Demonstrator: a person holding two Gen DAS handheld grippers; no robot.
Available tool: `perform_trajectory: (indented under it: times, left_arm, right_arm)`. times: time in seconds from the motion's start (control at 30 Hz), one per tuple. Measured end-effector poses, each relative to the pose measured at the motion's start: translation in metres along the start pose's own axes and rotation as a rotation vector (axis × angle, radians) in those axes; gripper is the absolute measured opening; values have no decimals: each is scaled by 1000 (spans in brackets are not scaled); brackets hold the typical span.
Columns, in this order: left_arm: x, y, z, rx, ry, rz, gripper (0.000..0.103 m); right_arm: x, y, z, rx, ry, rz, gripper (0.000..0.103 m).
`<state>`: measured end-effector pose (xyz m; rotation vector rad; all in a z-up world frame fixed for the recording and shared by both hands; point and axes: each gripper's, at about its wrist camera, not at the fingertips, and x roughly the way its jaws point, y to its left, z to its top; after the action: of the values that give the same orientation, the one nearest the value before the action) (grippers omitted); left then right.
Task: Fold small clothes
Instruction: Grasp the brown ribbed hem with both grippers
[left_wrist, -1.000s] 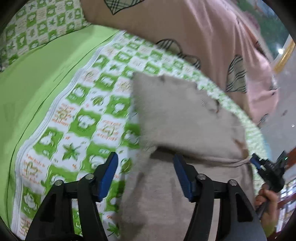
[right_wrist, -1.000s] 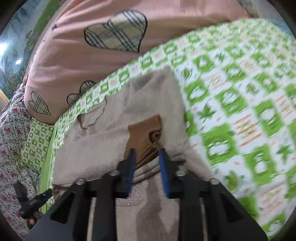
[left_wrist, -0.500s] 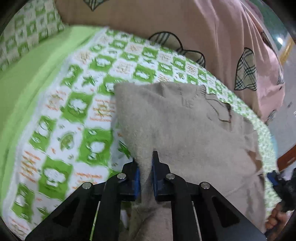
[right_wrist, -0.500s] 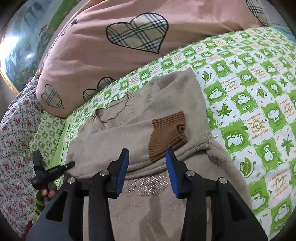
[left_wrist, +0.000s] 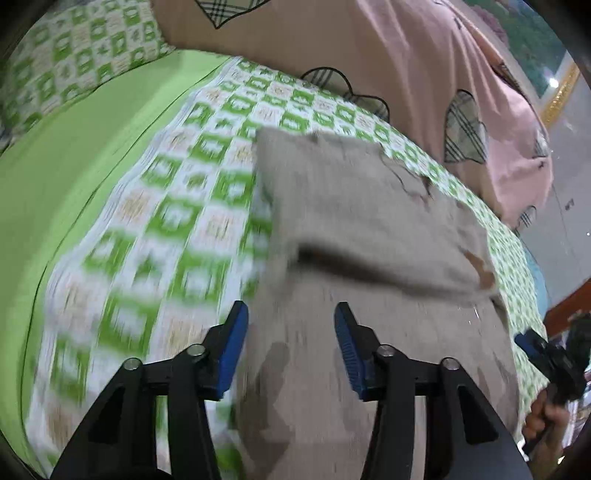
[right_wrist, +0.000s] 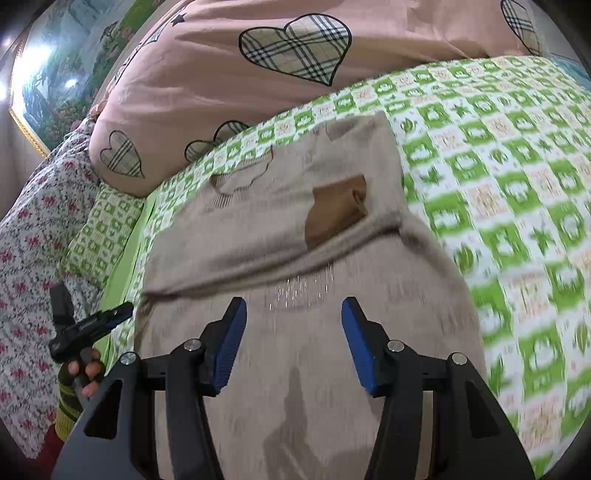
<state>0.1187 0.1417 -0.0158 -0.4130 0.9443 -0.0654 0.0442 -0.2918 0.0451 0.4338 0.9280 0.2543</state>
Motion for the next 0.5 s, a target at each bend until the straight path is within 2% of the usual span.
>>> perform_trajectory:
  times: [0.3, 0.5]
  left_arm:
    - [-62, 20, -93, -62, 33, -35, 69]
    - [-73, 27, -144, -80, 115, -66, 70]
  right_arm:
    - [-42, -12, -54, -24, 41, -4, 58]
    - [-75, -32, -84, -20, 51, -25, 59]
